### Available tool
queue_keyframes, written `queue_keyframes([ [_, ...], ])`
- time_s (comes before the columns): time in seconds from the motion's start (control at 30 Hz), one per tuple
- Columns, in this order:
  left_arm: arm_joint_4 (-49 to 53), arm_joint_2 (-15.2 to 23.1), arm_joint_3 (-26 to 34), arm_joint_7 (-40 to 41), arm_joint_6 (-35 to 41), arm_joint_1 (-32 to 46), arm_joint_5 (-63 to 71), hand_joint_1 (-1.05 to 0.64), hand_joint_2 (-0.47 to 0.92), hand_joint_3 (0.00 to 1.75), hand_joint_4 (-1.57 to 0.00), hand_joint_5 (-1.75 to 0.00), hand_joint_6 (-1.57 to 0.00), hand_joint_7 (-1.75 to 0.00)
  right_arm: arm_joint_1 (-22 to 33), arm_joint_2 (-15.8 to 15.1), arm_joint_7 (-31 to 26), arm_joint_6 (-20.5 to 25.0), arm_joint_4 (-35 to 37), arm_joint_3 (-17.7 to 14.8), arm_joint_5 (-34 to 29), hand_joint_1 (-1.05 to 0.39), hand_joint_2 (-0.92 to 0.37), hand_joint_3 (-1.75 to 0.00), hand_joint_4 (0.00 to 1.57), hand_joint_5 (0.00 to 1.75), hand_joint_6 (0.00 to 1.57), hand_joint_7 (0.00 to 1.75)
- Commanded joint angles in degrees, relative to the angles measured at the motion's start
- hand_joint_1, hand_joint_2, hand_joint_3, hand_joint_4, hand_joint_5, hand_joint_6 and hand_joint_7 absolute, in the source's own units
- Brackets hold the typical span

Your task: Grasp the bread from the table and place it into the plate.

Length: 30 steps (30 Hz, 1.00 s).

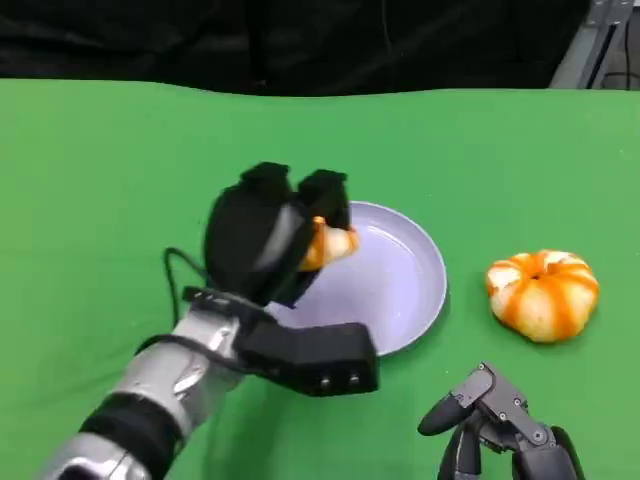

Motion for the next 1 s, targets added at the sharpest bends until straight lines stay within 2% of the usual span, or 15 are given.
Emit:
queue_keyframes([
  [0.03, 2.51, -1.90, -0.26, -12.53, 3.47, -4.48, -3.08, -0.20, 0.37, 0.94, -0.90, -1.62, -0.79, -1.41, 0.80, -0.58, -0.45, -0.33, -0.97, -0.45, -0.11, -0.11, -0.73, -1.39, 0.76, 1.75, 0.39, 1.75],
  [0.07, 2.24, -2.12, -0.18, -16.25, 4.35, -4.98, -3.94, -0.21, 0.49, 0.74, -0.82, -1.36, -0.78, -0.99, 0.79, -0.63, -0.46, -0.50, -0.94, -0.45, -0.10, -0.11, -0.74, -1.39, 0.77, 1.75, 0.38, 1.75],
  [0.1, 1.35, -2.27, -0.09, -21.96, 5.73, -5.57, -5.21, -0.21, 0.55, 0.62, -0.80, -1.26, -0.80, -0.79, 0.77, -0.68, -0.37, -0.55, -0.91, -0.45, 0.01, -0.11, -0.74, -1.39, 0.77, 1.75, 0.38, 1.75],
  [0.17, -0.63, -2.11, -0.48, -30.50, 8.42, -6.23, -6.28, -0.30, 0.79, 0.27, -0.50, -0.80, -0.53, -0.33, 0.76, -0.70, -0.32, -0.31, -1.00, -0.45, -0.09, -0.10, -0.74, -1.39, 0.77, 1.75, 0.38, 1.75],
  [0.2, -1.61, -1.95, -0.77, -33.83, 9.69, -6.38, -6.39, -0.40, 0.85, 0.18, -0.33, -0.67, -0.40, -0.20, 0.76, -0.71, -0.37, -0.18, -1.03, -0.49, -0.27, -0.11, -0.73, -1.39, 0.77, 1.75, 0.38, 1.75],
  [0.23, -2.71, -1.81, -0.99, -37.14, 11.20, -6.34, -6.47, -0.45, 0.89, 0.14, -0.25, -0.61, -0.34, -0.14, 0.79, -0.64, -0.33, -0.04, -1.08, -0.45, -0.20, -0.11, -0.73, -1.39, 0.76, 1.75, 0.38, 1.75],
  [0.27, -3.83, -1.68, -1.15, -39.97, 12.59, -6.19, -6.57, -0.58, 0.91, 0.16, -0.10, -0.51, -0.23, -0.07, 0.82, -0.57, -0.27, 0.04, -1.12, -0.40, -0.04, -0.11, -0.73, -1.38, 0.76, 1.75, 0.38, 1.75],
  [0.37, -6.73, -1.17, -1.54, -46.57, 15.82, -5.65, -7.01, -0.76, 0.92, 0.23, -0.01, -0.25, -0.12, -0.01, 0.91, -0.44, -0.37, 0.27, -1.29, -0.33, -0.22, -0.11, -0.73, -1.38, 0.76, 1.75, 0.38, 1.75],
  [0.5, -8.81, 0.37, -1.98, -51.25, 16.81, -4.73, -7.33, -0.88, 0.92, 0.28, 0.00, -0.16, -0.10, -0.01, 0.89, -0.55, -0.31, 0.38, -1.44, -0.30, -0.35, -0.10, -0.74, -1.37, 0.76, 1.75, 0.38, 1.75],
  [0.63, -11.70, 2.35, -1.64, -55.01, 16.94, -3.82, -8.31, -0.93, 0.92, 0.33, 0.00, -0.13, -0.10, -0.01, 0.66, -0.68, -0.23, -0.17, -1.06, -0.45, -0.02, -0.10, -0.74, -1.38, 0.76, 1.75, 0.38, 1.75],
  [0.8, -20.87, 6.95, 0.49, -57.65, 16.30, 0.24, -10.41, -0.93, 0.92, 0.36, 0.00, -0.15, -0.10, -0.01, 0.43, -0.66, -0.33, -0.49, -0.66, -0.53, 0.21, -0.10, -0.74, -1.38, 0.76, 1.75, 0.38, 1.75],
  [1.0, -35.13, 12.18, 6.04, -60.04, 15.48, 8.87, -16.46, -0.85, 0.92, 0.31, 0.00, -0.34, -0.16, -0.05, 0.48, -0.79, -0.33, -0.42, -0.75, -0.56, 0.23, -0.10, -0.74, -1.38, 0.76, 1.75, 0.38, 1.75],
])
